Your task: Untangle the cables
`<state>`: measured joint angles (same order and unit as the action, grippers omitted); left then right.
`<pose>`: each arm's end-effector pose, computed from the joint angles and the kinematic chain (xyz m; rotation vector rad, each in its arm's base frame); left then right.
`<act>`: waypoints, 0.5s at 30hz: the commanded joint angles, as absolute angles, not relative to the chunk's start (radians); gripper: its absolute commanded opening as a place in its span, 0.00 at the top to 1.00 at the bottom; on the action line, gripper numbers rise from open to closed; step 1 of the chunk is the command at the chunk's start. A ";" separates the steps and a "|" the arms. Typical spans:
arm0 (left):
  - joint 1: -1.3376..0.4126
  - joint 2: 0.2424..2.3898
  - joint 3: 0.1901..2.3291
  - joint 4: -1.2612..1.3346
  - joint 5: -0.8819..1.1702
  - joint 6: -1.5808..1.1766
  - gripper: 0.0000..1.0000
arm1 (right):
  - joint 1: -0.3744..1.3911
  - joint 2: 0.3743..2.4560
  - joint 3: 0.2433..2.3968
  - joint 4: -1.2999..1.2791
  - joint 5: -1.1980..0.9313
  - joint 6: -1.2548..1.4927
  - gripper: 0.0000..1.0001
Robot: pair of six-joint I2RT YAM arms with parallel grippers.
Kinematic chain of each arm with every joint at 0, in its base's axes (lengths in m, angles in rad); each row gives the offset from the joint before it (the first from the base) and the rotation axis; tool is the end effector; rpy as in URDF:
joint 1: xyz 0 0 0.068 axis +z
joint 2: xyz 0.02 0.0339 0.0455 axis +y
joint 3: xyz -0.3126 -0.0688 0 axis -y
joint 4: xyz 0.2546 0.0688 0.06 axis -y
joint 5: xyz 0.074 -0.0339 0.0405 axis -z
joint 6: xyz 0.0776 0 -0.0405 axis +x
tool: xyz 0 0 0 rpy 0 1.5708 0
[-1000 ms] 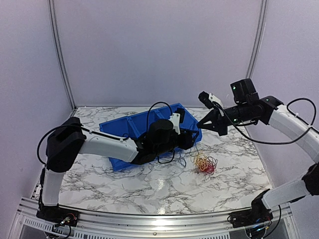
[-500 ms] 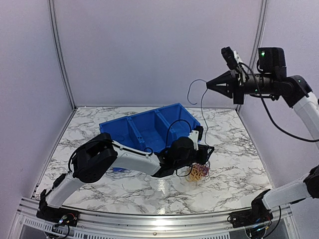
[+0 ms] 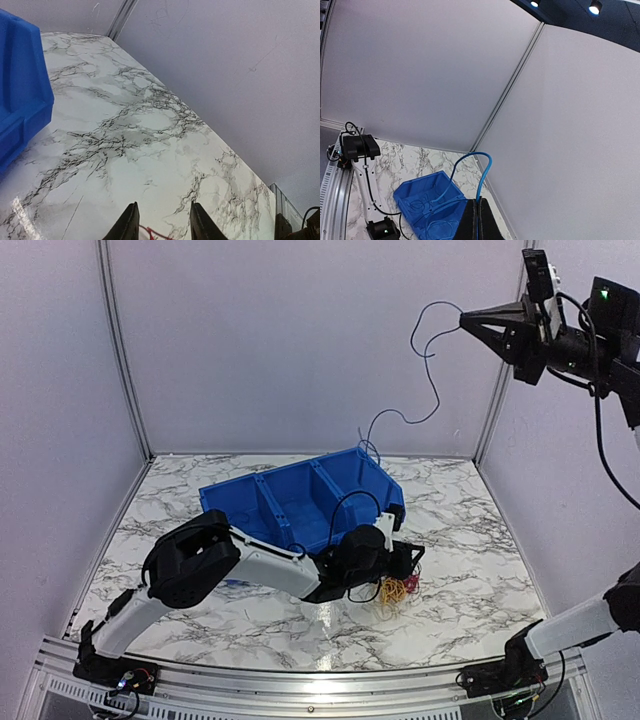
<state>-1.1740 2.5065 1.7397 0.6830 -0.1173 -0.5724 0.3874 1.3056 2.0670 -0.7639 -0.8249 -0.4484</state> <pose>0.2585 -0.5934 0.1529 0.4412 1.7509 -1.2026 0.1707 0.1312 0.6339 -1.1833 1.0834 0.5983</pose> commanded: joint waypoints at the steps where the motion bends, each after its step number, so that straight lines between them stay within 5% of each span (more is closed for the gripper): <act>1: -1.172 2.349 1.614 0.756 -0.140 -0.551 0.59 | 0.377 1.306 2.036 -0.780 -0.828 -0.435 1.00; 15: -1.187 1.916 1.080 0.802 -0.210 -0.630 0.46 | 0.377 1.254 1.823 -0.731 -0.813 -0.435 1.00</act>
